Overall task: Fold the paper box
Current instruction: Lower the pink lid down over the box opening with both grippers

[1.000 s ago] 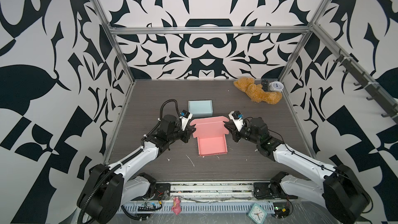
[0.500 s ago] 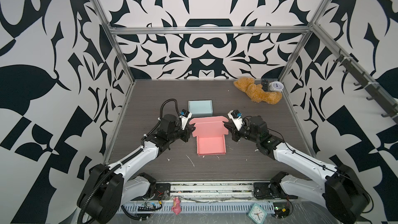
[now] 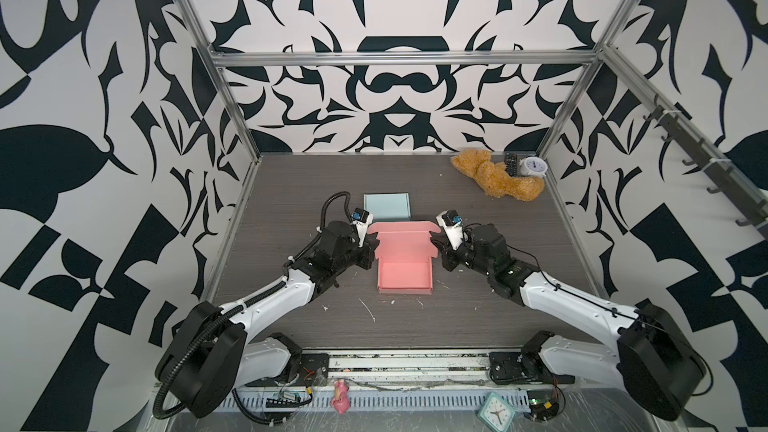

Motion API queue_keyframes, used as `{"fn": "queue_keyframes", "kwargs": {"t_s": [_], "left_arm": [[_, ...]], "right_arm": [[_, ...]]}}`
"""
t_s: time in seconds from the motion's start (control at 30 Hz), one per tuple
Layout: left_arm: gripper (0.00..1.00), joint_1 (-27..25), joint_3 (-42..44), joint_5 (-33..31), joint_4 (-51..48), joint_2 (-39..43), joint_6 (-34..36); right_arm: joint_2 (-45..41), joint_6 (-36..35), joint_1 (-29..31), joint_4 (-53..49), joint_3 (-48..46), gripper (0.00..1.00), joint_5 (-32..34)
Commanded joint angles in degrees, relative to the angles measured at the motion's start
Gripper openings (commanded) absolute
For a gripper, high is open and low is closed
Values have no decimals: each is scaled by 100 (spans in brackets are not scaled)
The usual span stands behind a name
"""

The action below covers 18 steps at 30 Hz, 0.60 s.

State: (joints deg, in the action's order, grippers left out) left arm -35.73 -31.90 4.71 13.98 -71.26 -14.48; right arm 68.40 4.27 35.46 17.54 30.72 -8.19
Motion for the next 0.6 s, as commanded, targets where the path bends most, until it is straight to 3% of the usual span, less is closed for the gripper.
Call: {"fn": "queue_keyframes", "kwargs": {"t_s": [0.0, 0.57], "left_arm": [[1, -251, 7, -283, 860, -87, -132], [4, -983, 836, -1659, 3262, -1007, 220]], "right_arm": [[88, 277, 168, 463, 215, 11, 23], [-108, 412, 266, 593, -173, 13, -96]]}}
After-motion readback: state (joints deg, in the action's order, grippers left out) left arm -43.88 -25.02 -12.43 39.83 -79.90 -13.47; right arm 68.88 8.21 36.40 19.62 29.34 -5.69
